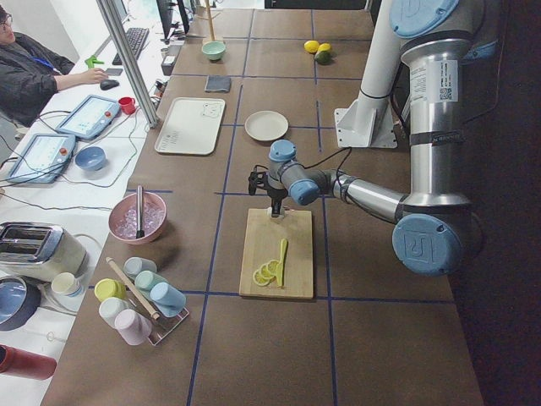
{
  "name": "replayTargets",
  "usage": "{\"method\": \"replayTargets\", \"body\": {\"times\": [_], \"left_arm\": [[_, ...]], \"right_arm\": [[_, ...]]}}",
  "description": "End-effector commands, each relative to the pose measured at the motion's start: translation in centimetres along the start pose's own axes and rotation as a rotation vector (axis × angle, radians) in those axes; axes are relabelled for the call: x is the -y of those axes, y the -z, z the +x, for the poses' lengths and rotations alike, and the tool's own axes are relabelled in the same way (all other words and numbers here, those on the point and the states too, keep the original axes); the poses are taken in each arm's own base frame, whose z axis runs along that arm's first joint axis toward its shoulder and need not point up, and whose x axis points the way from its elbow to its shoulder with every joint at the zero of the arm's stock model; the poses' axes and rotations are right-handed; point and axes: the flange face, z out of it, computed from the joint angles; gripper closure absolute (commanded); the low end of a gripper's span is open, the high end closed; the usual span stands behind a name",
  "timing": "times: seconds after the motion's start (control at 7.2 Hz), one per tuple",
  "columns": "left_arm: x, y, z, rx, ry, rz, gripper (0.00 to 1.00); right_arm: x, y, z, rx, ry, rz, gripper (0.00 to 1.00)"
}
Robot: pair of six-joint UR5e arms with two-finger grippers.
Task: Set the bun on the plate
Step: 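Reach the left gripper to the white bun on the cutting board and grasp it, then carry the bun with the left gripper over the white plate and lower it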
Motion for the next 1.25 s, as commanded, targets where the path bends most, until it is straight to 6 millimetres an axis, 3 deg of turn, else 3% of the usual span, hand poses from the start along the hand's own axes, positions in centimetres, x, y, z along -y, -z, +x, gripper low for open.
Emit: {"method": "replayTargets", "body": {"times": [0.0, 0.28, 0.42, 0.56, 0.69, 0.83, 1.11], "left_arm": [[0.8, 4.9, 5.4, 0.028, 0.015, -0.023, 0.58], [5.2, 8.9, 15.4, 0.02, 0.024, -0.013, 0.58], [7.6, 9.1, 20.0, 0.017, 0.04, -0.014, 0.58], [8.2, 7.6, 24.1, 0.006, 0.094, -0.03, 0.58], [8.0, 5.7, 30.7, -0.008, 0.132, -0.062, 0.58], [9.1, 5.1, 36.7, -0.005, 0.155, -0.03, 0.58], [8.6, 2.2, 44.6, -0.052, 0.178, -0.016, 0.58]], "right_arm": [[0.0, 0.1, -0.1, 0.003, 0.001, 0.001, 0.0], [0.0, 0.0, 0.0, 0.003, -0.002, 0.0, 0.0], [0.1, 0.0, 0.0, 0.003, -0.001, 0.001, 0.0], [0.1, 0.0, -0.2, 0.009, -0.001, 0.001, 0.0], [0.1, 0.0, -0.2, 0.009, -0.001, 0.001, 0.0], [0.1, 0.0, -0.2, 0.009, -0.001, 0.001, 0.0], [0.0, -0.1, 0.1, 0.008, -0.006, -0.002, 0.0]]}}
